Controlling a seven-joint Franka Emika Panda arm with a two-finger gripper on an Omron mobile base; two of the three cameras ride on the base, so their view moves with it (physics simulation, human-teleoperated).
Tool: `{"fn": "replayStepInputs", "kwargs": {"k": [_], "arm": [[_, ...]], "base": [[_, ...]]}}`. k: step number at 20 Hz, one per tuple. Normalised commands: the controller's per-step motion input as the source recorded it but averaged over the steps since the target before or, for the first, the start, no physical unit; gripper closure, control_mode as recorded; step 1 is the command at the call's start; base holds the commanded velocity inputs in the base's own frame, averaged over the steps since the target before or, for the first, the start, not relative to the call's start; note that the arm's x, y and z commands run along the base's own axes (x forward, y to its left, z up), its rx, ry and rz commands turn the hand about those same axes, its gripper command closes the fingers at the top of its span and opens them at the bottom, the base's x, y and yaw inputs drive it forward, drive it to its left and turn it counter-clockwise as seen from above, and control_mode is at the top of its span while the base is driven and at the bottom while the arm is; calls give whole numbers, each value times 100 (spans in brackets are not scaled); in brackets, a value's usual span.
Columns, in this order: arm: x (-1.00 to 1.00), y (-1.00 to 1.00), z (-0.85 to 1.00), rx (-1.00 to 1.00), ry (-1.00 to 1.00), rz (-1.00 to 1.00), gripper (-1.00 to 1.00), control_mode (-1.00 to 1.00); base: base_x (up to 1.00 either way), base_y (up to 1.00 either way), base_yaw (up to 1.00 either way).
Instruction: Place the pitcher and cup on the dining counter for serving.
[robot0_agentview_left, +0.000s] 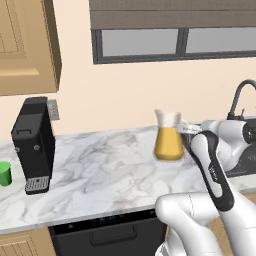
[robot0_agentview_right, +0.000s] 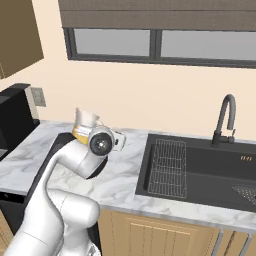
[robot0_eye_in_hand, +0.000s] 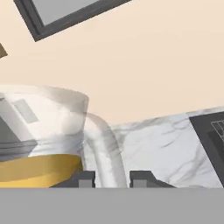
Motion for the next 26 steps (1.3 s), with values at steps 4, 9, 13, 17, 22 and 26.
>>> {"fn": "replayStepInputs", "kwargs": {"k": [4, 9, 13, 17, 22, 26], "arm": [[-13, 0, 13, 4, -8, 0, 100, -100], [-7, 0, 0, 0, 0, 0, 100, 100], [0, 0, 0, 0, 0, 0, 100, 100], [0, 0, 0, 0, 0, 0, 100, 100], [0, 0, 0, 0, 0, 0, 100, 100], [0, 0, 0, 0, 0, 0, 100, 100]], "base": [[0, 0, 0], [-10, 0, 3], [-80, -4, 44], [-85, -5, 82], [-39, 0, 100], [-17, 0, 100]]}}
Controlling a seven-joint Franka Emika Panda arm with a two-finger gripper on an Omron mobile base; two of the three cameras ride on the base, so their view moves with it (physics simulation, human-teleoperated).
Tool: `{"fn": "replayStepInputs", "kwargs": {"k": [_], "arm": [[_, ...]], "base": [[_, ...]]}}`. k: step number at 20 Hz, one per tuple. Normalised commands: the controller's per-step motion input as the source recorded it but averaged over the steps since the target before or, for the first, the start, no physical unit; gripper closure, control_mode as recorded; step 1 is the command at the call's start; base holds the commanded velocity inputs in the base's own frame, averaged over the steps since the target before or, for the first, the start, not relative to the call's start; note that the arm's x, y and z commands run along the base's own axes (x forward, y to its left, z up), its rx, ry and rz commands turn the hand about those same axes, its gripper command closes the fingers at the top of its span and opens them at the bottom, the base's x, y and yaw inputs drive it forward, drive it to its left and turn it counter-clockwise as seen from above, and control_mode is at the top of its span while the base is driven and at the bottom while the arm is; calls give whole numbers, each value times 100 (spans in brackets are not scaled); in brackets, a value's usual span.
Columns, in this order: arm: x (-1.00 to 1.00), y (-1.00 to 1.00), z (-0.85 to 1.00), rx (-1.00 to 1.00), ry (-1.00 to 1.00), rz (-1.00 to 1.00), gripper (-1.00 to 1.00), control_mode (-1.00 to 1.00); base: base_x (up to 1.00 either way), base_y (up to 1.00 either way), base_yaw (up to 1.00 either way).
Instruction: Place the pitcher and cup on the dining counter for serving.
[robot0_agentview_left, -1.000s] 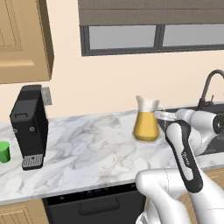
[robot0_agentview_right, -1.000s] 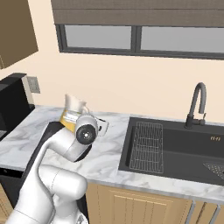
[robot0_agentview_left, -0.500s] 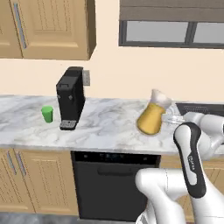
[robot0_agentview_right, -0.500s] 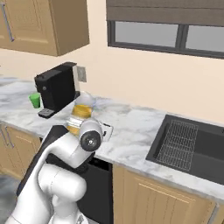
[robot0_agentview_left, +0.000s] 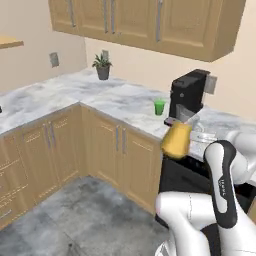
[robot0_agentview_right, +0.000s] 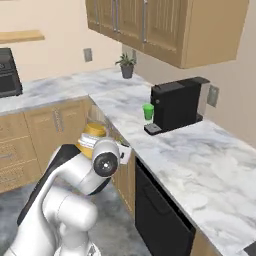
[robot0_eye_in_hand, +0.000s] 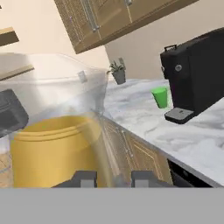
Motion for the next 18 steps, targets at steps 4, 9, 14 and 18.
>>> {"fn": "replayStepInputs", "kwargs": {"k": [4, 9, 14, 18], "arm": [[0, 0, 0, 0, 0, 0, 100, 100], [0, 0, 0, 0, 0, 0, 100, 100], [0, 0, 0, 0, 0, 0, 100, 100], [0, 0, 0, 0, 0, 0, 100, 100]], "base": [[-10, 0, 100], [-11, 1, 100], [-10, 10, 100], [-5, 28, 100]]}}
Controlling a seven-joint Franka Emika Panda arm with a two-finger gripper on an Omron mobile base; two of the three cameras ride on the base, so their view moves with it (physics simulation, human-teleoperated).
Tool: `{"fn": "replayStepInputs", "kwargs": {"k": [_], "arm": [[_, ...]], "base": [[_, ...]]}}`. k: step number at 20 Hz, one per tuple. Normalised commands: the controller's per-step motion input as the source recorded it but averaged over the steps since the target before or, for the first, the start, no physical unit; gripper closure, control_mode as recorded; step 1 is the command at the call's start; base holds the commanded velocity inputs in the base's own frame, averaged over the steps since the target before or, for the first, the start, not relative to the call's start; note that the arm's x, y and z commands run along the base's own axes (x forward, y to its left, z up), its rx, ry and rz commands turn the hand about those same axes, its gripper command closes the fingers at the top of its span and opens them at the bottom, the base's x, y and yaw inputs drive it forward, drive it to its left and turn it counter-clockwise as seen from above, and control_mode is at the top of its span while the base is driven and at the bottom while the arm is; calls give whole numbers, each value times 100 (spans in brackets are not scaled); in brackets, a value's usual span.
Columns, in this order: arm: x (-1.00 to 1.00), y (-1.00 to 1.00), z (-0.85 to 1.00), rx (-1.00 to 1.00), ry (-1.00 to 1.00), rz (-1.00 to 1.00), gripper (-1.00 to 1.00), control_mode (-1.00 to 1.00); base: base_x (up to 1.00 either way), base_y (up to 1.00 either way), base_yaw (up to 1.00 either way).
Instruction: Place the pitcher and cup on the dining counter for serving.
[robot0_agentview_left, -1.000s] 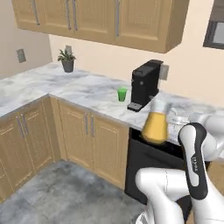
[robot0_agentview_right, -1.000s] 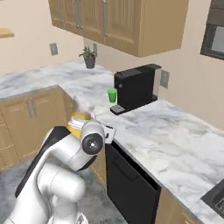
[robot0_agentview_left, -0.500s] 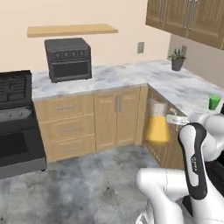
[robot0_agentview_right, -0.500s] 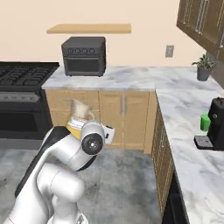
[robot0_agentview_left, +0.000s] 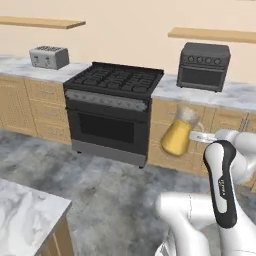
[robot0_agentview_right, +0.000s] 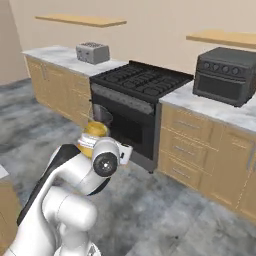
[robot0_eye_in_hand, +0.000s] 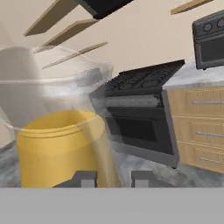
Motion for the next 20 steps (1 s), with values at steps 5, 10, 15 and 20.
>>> {"fn": "replayStepInputs", "kwargs": {"k": [5, 10, 15, 20], "arm": [[0, 0, 0, 0, 0, 0, 100, 100], [0, 0, 0, 0, 0, 0, 100, 100], [0, 0, 0, 0, 0, 0, 100, 100], [0, 0, 0, 0, 0, 0, 100, 100]], "base": [[0, 48, 93], [-17, 69, 84], [-60, 89, 72], [-44, 100, 52]]}}
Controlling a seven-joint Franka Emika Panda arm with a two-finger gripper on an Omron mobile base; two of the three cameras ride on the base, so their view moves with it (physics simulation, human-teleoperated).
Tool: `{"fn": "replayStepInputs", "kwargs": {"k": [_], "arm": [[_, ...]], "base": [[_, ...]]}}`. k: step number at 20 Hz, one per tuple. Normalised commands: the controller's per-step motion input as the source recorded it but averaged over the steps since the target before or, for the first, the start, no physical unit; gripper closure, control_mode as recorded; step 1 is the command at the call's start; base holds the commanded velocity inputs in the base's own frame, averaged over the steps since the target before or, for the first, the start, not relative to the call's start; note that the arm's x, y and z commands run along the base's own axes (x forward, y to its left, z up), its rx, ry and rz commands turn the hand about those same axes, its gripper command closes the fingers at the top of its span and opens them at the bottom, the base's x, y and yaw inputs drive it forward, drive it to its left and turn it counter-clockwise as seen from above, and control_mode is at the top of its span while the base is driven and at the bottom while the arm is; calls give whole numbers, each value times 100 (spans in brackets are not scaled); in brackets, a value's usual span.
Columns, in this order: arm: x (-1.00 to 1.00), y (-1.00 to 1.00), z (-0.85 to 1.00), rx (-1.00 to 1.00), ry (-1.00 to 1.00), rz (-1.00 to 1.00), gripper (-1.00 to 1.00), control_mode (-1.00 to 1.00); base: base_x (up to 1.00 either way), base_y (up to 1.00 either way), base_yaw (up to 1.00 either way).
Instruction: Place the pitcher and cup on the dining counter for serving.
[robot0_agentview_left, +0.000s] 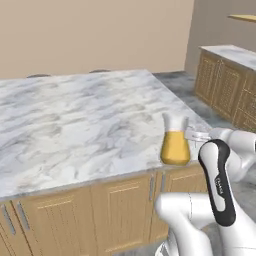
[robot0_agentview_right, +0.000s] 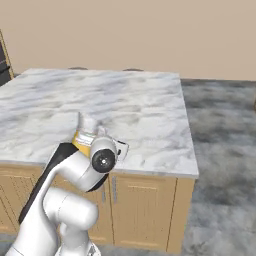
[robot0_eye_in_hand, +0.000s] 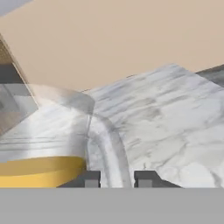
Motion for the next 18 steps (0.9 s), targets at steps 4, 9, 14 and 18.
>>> {"fn": "replayStepInputs", "kwargs": {"k": [4, 9, 14, 18], "arm": [[0, 0, 0, 0, 0, 0, 100, 100], [0, 0, 0, 0, 0, 0, 100, 100], [0, 0, 0, 0, 0, 0, 100, 100], [0, 0, 0, 0, 0, 0, 100, 100]], "base": [[-23, 100, 36], [-9, 100, 26], [0, 100, 20], [0, 100, 18]]}}
